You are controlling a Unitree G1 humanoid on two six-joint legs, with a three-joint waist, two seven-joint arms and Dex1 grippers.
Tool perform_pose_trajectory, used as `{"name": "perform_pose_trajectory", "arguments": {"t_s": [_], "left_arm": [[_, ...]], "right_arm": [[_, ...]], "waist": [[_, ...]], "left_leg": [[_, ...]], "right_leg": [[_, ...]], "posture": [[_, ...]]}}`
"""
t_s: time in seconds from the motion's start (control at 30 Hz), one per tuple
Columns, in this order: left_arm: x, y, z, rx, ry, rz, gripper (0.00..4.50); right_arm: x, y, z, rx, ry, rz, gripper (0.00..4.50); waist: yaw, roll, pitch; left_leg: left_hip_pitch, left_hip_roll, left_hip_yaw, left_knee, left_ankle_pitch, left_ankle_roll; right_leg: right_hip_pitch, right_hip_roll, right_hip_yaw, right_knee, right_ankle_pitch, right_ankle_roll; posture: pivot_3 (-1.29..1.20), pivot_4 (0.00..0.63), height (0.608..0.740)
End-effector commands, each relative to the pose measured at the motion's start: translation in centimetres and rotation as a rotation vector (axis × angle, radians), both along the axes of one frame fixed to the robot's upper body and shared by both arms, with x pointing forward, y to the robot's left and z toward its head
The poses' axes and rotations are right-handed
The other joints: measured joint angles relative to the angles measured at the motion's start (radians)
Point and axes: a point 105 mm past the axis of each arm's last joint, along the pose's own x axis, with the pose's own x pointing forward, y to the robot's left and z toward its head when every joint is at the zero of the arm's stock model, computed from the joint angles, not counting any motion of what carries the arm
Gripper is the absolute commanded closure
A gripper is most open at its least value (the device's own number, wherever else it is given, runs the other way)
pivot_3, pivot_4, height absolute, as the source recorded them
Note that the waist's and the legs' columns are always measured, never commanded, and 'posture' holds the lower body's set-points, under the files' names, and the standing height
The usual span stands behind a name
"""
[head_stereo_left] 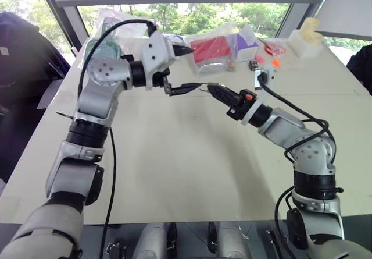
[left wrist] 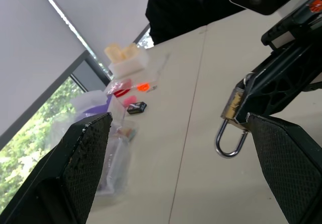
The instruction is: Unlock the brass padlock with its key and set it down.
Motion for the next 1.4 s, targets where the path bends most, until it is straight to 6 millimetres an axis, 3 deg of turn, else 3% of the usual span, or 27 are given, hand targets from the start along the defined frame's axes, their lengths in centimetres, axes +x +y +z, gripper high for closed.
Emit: {"name": "perform_pose_trajectory", "arguments": {"t_s": [0.03,0.5,0.97,1.13,1.2,1.3,1.4], "left_arm": [[0.0,0.0,0.4,-0.009,-0.026,-0.011,0.05],[1.7,-0.9,-0.3,0.027,-0.073,-0.023,0.05],[2.2,-1.0,0.5,-0.020,-0.101,-0.001,0.05],[2.7,0.4,-1.5,0.013,-0.026,0.053,0.05],[2.9,1.3,-2.2,-0.011,0.036,0.089,0.05],[2.4,2.2,-3.1,-0.091,0.185,0.121,0.05],[-0.5,2.0,-5.0,-0.152,0.401,0.076,0.05]], "right_arm": [[-0.9,0.4,2.3,0.032,-0.079,0.027,4.38],[-2.8,2.0,2.8,0.047,-0.093,0.102,4.38],[-3.4,2.4,1.4,0.046,-0.046,0.102,4.38],[-2.7,1.2,0.9,0.065,-0.005,0.044,4.38],[-2.2,0.0,0.3,0.066,0.038,-0.006,4.38],[-1.5,-1.9,-2.5,0.003,0.170,-0.080,4.38],[-1.0,-3.2,-6.2,-0.026,0.367,-0.110,4.38]], "waist": [[0.000,0.000,0.000],[0.003,0.000,0.000],[0.003,0.000,0.000],[0.002,0.000,0.000],[0.000,0.000,0.000],[0.001,0.000,0.000],[-0.002,0.000,0.000]], "left_leg": [[0.000,0.000,0.000,0.000,0.000,0.000],[0.000,0.000,0.000,0.000,0.000,0.000],[0.000,0.000,0.000,0.000,0.000,0.000],[0.000,0.000,0.000,0.000,0.000,0.000],[0.000,0.000,0.000,0.000,0.000,0.000],[0.000,0.000,0.000,0.000,0.000,0.000],[-0.001,0.000,-0.001,0.000,0.000,0.000]], "right_leg": [[0.000,0.000,0.000,0.000,0.000,0.000],[0.000,0.000,0.000,0.000,0.000,0.000],[-0.001,-0.001,0.000,0.000,0.000,0.000],[-0.001,-0.001,0.000,0.000,0.000,0.000],[-0.001,-0.001,0.000,0.000,0.000,0.000],[-0.001,-0.001,0.000,0.000,0.000,0.000],[0.000,-0.001,0.000,0.000,0.000,0.000]], "posture": [[0.00,0.150,0.735],[0.00,0.150,0.735],[0.00,0.150,0.735],[0.00,0.150,0.735],[0.00,0.150,0.735],[0.00,0.150,0.735],[0.00,0.150,0.735]]}}
